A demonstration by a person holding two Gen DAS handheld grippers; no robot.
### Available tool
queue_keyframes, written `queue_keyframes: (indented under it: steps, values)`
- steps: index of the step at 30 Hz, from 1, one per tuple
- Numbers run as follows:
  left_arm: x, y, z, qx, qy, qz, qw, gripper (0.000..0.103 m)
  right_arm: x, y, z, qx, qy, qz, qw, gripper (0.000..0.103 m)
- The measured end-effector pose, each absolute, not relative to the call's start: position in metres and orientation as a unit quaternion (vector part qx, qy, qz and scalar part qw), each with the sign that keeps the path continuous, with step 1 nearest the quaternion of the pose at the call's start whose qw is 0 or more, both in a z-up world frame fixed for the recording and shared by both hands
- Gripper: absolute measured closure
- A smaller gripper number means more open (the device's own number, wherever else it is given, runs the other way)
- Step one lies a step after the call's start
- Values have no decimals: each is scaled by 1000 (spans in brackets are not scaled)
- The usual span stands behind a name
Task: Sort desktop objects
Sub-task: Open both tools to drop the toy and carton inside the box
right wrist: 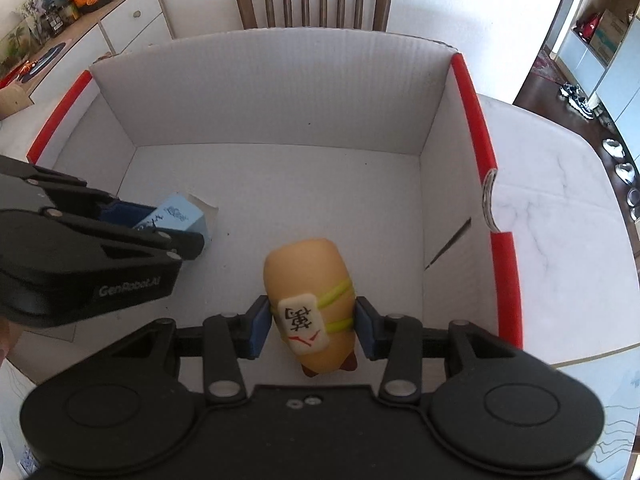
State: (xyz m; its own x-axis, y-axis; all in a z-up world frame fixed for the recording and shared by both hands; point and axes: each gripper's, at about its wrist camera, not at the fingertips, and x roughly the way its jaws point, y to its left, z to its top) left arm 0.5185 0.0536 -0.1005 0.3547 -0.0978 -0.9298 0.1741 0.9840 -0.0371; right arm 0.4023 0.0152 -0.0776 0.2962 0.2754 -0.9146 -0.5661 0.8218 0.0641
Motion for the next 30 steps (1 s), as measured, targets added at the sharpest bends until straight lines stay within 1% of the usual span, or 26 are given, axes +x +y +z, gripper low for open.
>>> queue_keyframes:
  steps: [4, 15, 16, 20, 21, 22, 24, 25, 28, 30]
  values:
    - [522, 55, -107, 27, 588, -81, 805, 75, 402, 16, -77, -137, 531, 266, 792, 59]
    - [516, 65, -102, 14, 572, -80, 816, 75, 402, 17, -76, -151, 532, 263, 791, 55]
    - [515, 67, -100, 8, 568, -81, 819, 75, 399, 16, -75, -152, 531, 264, 790, 54]
    - [507, 71, -92, -8, 555, -81, 828, 72, 401, 23, -71, -150, 523, 275, 793, 43]
    - [506, 71, -89, -10, 552, -81, 830, 71, 400, 23, -69, -151, 520, 278, 793, 41]
    - [504, 72, -87, -12, 548, -82, 832, 67, 398, 23, -66, -153, 518, 280, 794, 40]
    - [497, 73, -79, -13, 537, -83, 839, 40, 394, 23, -61, -162, 509, 282, 797, 36]
    - [493, 72, -74, -11, 528, -83, 845, 37, 390, 23, -59, -165, 505, 283, 798, 36]
    - [488, 77, -61, -4, 514, -86, 853, 37, 386, 21, -52, -164, 498, 286, 802, 33]
    - [497, 62, -52, -8, 511, -87, 855, 37, 384, 19, -47, -162, 491, 287, 807, 32]
